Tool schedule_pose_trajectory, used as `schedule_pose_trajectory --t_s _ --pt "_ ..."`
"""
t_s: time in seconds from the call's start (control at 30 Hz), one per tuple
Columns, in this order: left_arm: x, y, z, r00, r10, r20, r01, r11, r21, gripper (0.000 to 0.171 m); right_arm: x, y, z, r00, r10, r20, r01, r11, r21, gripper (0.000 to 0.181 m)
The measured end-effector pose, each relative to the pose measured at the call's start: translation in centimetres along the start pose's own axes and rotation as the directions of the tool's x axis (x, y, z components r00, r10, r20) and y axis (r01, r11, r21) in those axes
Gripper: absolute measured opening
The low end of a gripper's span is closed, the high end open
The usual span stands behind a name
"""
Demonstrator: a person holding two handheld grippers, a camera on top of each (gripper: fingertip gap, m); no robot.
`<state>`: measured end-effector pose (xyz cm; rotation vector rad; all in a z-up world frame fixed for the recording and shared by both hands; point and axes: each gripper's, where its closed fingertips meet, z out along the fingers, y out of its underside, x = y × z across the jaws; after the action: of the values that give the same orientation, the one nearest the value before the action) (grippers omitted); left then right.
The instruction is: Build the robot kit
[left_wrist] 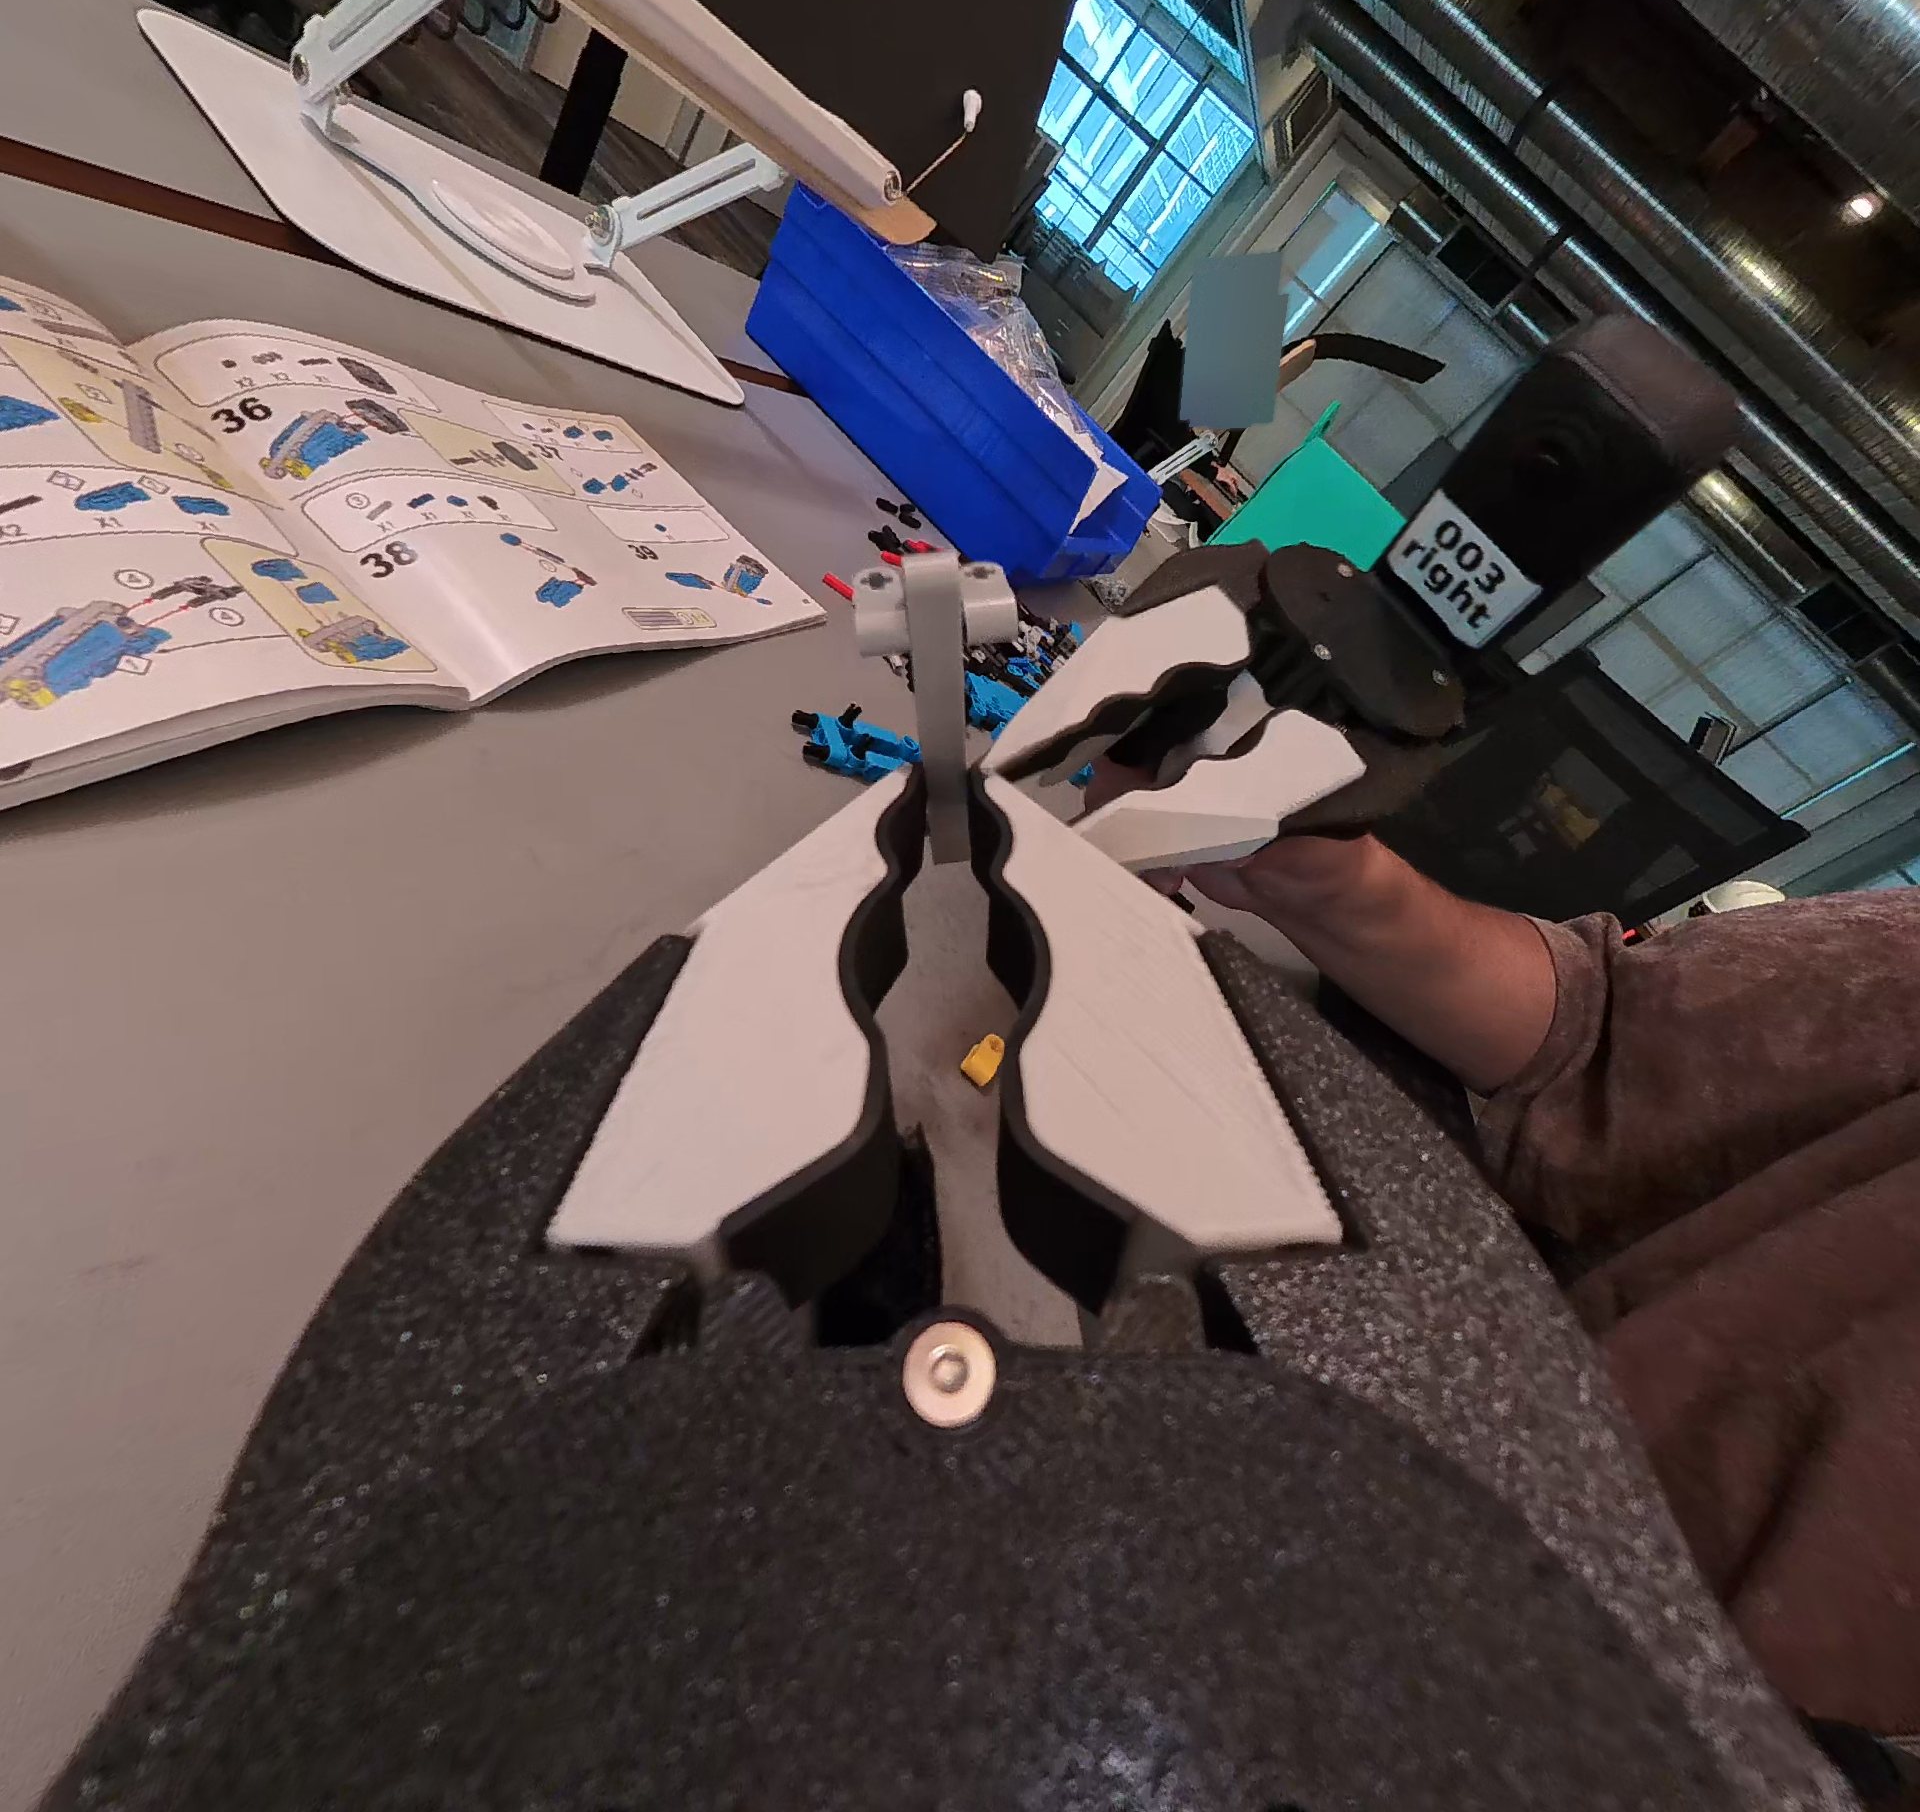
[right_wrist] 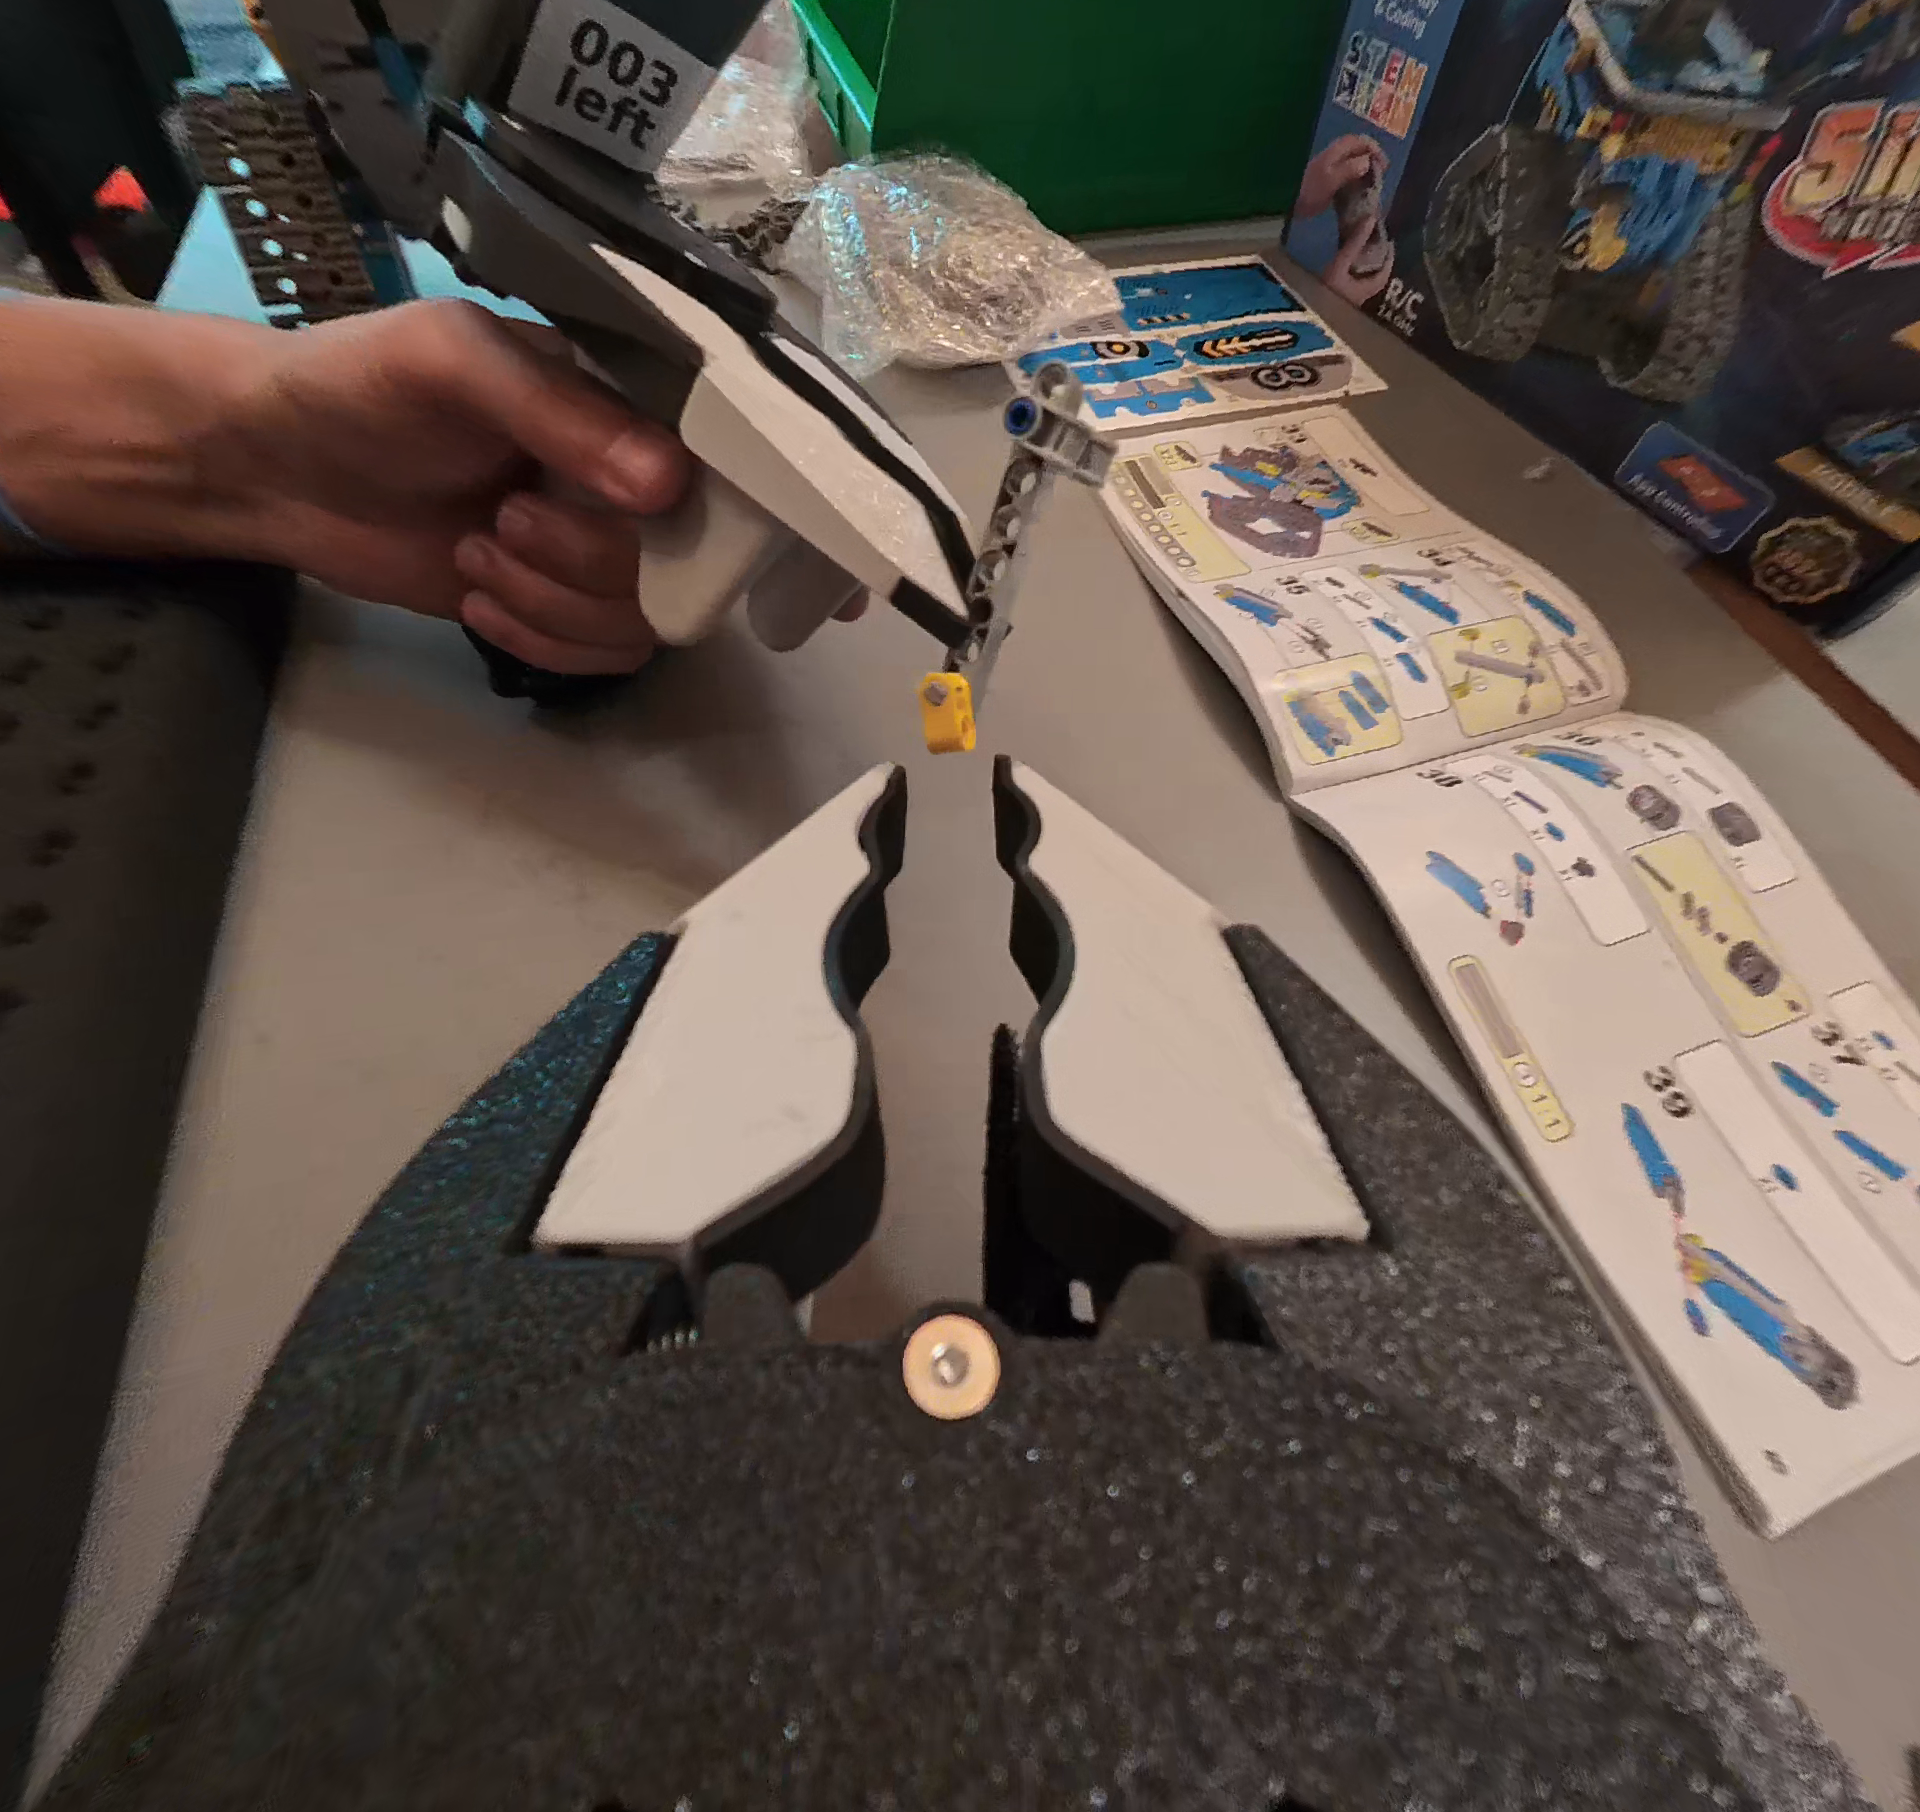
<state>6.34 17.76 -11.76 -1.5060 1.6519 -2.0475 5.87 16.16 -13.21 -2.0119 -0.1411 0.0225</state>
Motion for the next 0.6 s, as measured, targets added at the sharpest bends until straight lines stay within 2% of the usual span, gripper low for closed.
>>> schedule_pose_trajectory --t_s 0.17,0.4,0.5,0.6 --pt "0.4 0.4 0.3 1.0 -0.014 -0.025 0.014 1.0 -0.021 0.007 -0.2 -0.1 0.0 0.988 -0.138 -0.069 0.137 0.99 -0.023 0.017" --pt "0.5 1.1 0.5 0.998 -0.045 -0.046 0.043 0.997 -0.06 0.007 0.0 0.3 -0.1 0.932 -0.333 -0.143 0.319 0.941 -0.113 0.009" --pt "0.6 1.6 0.8 0.999 -0.035 -0.04 0.031 0.996 -0.089 0.007 0.2 0.6 -0.4 0.857 -0.486 -0.172 0.457 0.871 -0.182 0.008" --pt "0.8 2.0 0.9 0.999 -0.015 -0.042 0.01 0.994 -0.111 0.007 0.1 0.9 -0.5 0.797 -0.577 -0.18 0.537 0.812 -0.228 0.008"
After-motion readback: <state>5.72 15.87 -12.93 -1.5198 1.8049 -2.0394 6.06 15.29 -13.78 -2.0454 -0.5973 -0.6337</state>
